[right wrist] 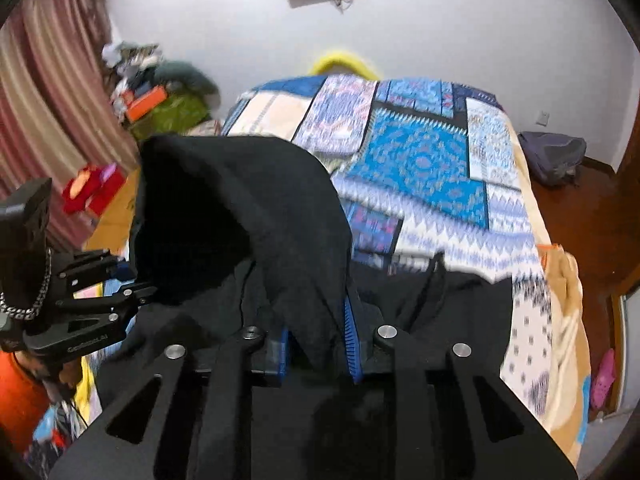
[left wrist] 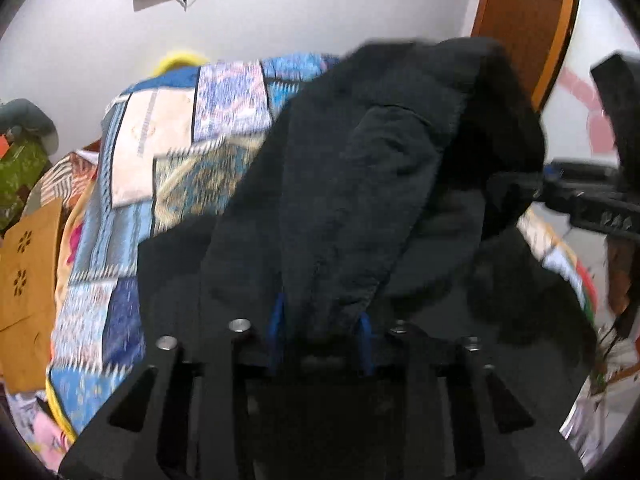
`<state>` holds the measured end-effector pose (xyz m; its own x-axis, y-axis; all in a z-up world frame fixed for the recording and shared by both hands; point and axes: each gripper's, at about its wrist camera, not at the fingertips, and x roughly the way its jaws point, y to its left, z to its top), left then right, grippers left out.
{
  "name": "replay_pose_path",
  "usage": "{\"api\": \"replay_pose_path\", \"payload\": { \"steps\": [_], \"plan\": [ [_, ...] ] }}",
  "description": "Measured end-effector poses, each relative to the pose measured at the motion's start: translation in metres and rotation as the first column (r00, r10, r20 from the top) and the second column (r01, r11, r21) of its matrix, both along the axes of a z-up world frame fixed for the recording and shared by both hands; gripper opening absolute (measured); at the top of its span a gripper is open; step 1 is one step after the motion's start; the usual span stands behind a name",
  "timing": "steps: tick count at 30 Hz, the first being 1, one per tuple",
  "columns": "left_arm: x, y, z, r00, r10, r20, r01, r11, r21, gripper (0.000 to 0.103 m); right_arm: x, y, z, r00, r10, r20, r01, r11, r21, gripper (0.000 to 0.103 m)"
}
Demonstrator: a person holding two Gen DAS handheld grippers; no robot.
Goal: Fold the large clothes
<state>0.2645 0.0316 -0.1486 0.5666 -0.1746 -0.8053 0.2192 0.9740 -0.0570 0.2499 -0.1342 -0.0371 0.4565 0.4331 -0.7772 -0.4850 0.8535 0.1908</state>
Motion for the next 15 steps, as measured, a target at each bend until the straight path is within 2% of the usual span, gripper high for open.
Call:
{"api": "replay_pose_path", "payload": {
  "steps": [1, 2, 3, 5, 8, 10, 15],
  "plan": [
    [-0.009, 0.000, -0.006, 1.000, 0.004, -0.015, -0.004, 1.000, 0.007, 0.046, -0.007, 0.002, -0.004, 1.000, 0.015, -0.013, -0.016, 1.000, -0.023, 0.030],
    [-0.017, 0.002, -0.010, 1.000, 0.009, -0.029, -0.009, 1.000, 0.006, 0.051, -0.015, 0.002, -0.008, 0.999, 0.028, -0.024, -0.029, 0.999, -0.035, 0.038],
    [-0.024, 0.004, -0.015, 0.999, 0.017, -0.043, -0.017, 1.000, 0.008, 0.053, -0.020, 0.001, -0.010, 0.999, 0.035, -0.031, -0.037, 0.999, -0.039, 0.044],
    [-0.039, 0.009, -0.024, 0.997, 0.031, -0.070, -0.030, 0.999, 0.010, 0.055, -0.039, 0.000, -0.016, 0.997, 0.057, -0.053, -0.059, 0.997, -0.050, 0.048],
    [-0.055, 0.021, -0.035, 0.992, 0.055, -0.115, -0.057, 0.998, -0.009, 0.058, -0.057, -0.007, -0.025, 0.992, 0.078, -0.096, -0.083, 0.995, -0.051, 0.049],
    [-0.064, 0.029, -0.039, 0.988, 0.084, -0.128, -0.084, 0.996, 0.005, 0.058, -0.067, -0.014, -0.031, 0.989, 0.073, -0.125, -0.081, 0.995, -0.060, 0.049],
    [-0.080, 0.055, -0.020, 0.983, 0.161, -0.083, -0.161, 0.987, 0.004, 0.058, -0.077, -0.023, -0.032, 0.989, 0.065, -0.134, -0.077, 0.993, -0.086, 0.049]
  ]
}}
